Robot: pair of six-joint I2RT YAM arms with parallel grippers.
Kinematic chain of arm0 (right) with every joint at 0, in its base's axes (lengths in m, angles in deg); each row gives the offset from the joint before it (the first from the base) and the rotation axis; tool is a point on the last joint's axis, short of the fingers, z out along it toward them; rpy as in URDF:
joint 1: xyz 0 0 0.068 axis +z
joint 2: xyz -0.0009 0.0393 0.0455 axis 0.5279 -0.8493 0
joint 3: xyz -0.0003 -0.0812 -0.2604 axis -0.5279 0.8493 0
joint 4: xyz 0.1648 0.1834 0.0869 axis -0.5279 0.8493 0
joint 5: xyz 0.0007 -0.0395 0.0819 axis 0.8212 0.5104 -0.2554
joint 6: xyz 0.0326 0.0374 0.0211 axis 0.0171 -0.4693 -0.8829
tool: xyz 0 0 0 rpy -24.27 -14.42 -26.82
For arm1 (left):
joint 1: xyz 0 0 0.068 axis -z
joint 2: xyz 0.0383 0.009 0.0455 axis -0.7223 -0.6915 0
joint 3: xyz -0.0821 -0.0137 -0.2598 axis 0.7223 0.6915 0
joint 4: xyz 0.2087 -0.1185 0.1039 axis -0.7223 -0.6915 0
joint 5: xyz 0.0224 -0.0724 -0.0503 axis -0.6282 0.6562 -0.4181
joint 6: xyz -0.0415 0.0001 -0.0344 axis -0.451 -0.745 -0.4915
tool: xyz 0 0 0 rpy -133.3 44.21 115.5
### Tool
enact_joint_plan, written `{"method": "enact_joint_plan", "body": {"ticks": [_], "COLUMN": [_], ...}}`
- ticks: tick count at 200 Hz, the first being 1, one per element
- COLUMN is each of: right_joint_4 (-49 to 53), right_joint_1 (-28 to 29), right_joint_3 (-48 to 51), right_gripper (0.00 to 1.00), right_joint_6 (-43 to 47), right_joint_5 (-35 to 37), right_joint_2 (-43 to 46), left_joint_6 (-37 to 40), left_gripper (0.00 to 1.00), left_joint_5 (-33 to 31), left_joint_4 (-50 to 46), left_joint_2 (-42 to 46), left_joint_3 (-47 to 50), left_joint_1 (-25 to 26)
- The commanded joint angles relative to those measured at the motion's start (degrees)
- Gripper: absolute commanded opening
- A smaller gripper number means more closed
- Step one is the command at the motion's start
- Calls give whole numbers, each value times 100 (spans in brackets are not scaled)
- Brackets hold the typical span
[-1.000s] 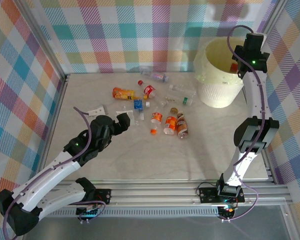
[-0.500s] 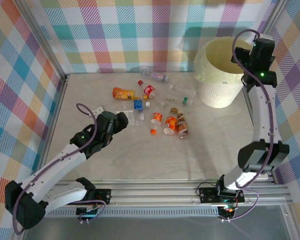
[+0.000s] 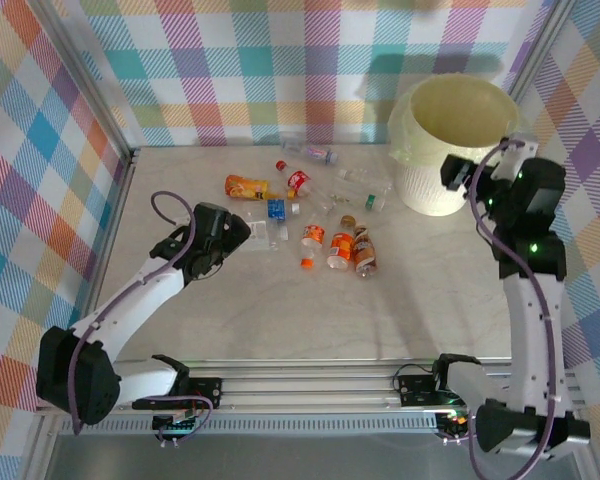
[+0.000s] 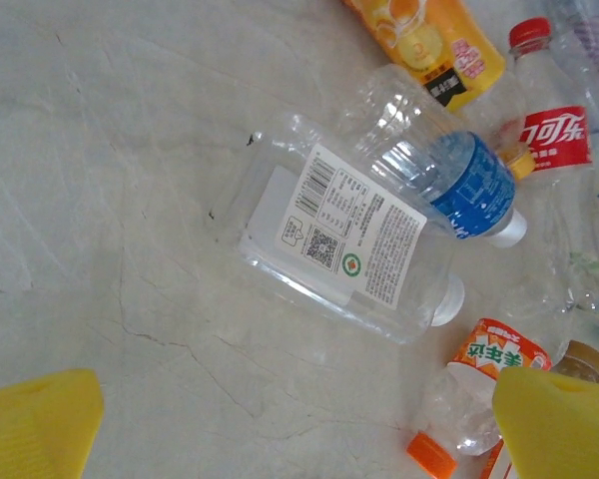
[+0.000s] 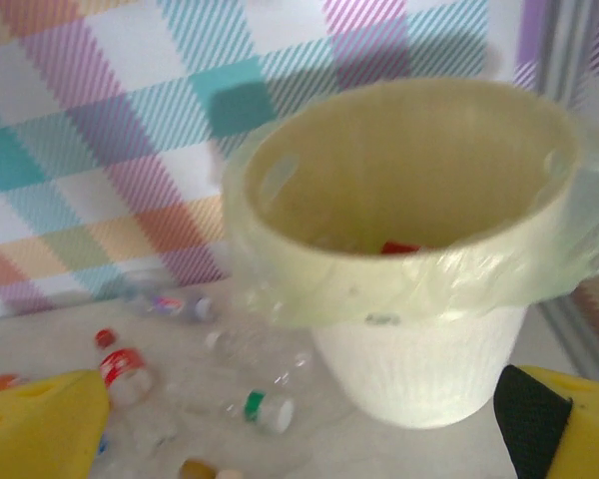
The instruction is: Put the plastic bottles in the bin
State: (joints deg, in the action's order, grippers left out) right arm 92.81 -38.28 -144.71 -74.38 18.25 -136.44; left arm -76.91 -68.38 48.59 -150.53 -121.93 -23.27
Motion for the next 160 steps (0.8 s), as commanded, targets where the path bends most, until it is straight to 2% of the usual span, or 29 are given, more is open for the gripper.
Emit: {"method": "enact_joint_plan", "body": {"ticks": [1,28,58,83,126,160], "right_joint_4": [-330,-646,-608,-487,-102,-26], "right_joint_1": [16,13,137,572,1454,1847], "right_joint_3": [732,1646,2350,2727,2763,2538], "right_gripper": [100,100,100,100,100,88], "right_joint_6": [-650,-1729,-2097,-2077,-1771,-1562], "right_joint_5": [-1109,-1867,-2277,-1815,-878,-830], "right_joint_2": [455,592,261,-7,-768,-1589], "left_joint_6": [-34,-44,-126,-130,-141,-138], "left_gripper": [100,100,100,100,100,100], "left_joint_5": [472,883,1044,992,975,972], "left_joint_4": [40,254,403,363,240,171], "left_joint_2": [-274,-688,-851,-825,-804,-837], "left_joint_3": [-317,-439,-438,-435,-411,-389], "left_joint_1": [-83,-83,-66,-52,-44,-39]}}
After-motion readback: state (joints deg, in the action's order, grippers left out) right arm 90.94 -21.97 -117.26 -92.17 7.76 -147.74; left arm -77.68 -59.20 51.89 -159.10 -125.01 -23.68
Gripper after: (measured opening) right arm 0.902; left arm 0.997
